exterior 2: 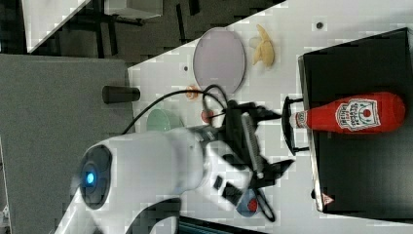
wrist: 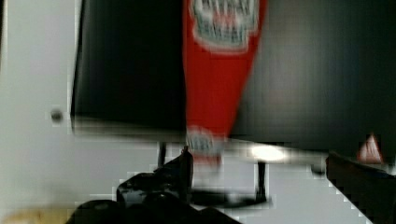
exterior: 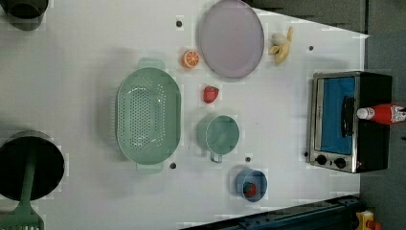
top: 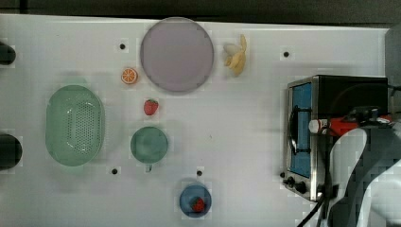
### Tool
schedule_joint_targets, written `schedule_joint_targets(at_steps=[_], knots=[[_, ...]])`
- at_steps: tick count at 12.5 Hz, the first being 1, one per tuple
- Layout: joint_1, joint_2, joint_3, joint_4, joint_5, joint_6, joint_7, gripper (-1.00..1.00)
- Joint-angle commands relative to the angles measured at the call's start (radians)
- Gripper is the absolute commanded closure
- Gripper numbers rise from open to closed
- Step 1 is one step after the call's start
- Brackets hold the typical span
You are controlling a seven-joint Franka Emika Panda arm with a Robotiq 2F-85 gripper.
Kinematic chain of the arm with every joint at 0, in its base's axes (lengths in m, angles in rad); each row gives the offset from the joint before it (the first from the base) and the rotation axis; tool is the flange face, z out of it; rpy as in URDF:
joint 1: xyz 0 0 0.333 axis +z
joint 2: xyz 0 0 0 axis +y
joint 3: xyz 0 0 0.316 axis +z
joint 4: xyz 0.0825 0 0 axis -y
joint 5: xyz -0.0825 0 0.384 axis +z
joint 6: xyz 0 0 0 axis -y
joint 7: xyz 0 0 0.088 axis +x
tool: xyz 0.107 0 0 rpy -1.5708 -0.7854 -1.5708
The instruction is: Pick Ketchup from oven and place it on table.
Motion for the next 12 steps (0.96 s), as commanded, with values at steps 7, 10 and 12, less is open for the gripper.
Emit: schedule_joint_targets(at_steps=[7,10,12], knots=[[-0.075,0.293,-0.058,0.155,0.165,0.121,-0.024,-1.0],[-0.079,0.339,-0.057,0.154,0.185,0.154,-0.023,-1.0],[-0.084,0.357,-0.058,0.153,0.208,0.154,-0.022,-1.0]])
